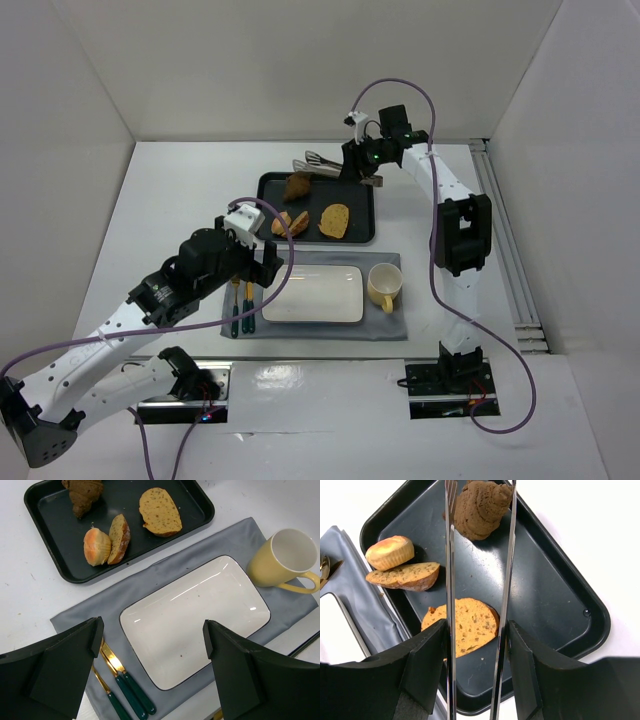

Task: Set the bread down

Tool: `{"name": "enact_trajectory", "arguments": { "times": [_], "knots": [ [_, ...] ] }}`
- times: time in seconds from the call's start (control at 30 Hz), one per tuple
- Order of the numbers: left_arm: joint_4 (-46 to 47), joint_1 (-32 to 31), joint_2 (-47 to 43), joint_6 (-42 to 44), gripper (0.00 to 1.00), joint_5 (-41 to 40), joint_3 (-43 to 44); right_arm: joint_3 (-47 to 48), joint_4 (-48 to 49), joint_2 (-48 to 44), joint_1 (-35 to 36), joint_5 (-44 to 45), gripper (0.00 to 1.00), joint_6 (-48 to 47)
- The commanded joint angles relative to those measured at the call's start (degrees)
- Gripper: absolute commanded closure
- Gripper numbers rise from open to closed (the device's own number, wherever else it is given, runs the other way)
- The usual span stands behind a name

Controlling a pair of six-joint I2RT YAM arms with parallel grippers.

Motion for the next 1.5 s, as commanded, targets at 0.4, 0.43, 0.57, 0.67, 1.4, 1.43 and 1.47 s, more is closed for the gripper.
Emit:
{"name": "enact_trajectory", "arguments": {
  "times": [0.4, 0.43, 0.57, 0.67, 1.4, 1.43, 1.47],
  "knots": [
    [2.4, -0.2, -1.0, 0.8, 0.0, -0.6, -0.2, 0.4, 5.8, 1.5, -0.8, 1.3, 0.41, 0.5],
    [2.4, -0.2, -1.0, 0.8, 0.0, -0.6, -0.2, 0.4, 5.8, 2.0, -1.3, 1.3, 0.41, 0.5],
    [2.4, -0.2, -0.4, 0.8, 0.0, -0.6, -0.2, 0.4, 5.8, 2.7, -1.3, 0.8, 0.41, 1.1],
    [2.4, -0.2, -0.4, 0.8, 0.0, -0.6, -0.2, 0.4, 6.3, 3.7, -1.8, 0.3, 0.4, 1.6],
    [2.4, -0.2, -0.4, 0.8, 0.0, -1.1, -0.2, 1.9, 1.0, 7.5, -1.8, -9.9, 0.39, 4.2],
    [2.4, -0.2, -0.4, 0.8, 0.0, -1.1, -0.2, 1.9, 0.4, 7.5, -1.8, -10.6, 0.39, 4.2],
    [2.4, -0.2, -0.4, 0.8, 0.0, -1.1, -0.2, 1.9, 0.4, 7.5, -1.8, -10.6, 0.39, 4.2]
  ]
}}
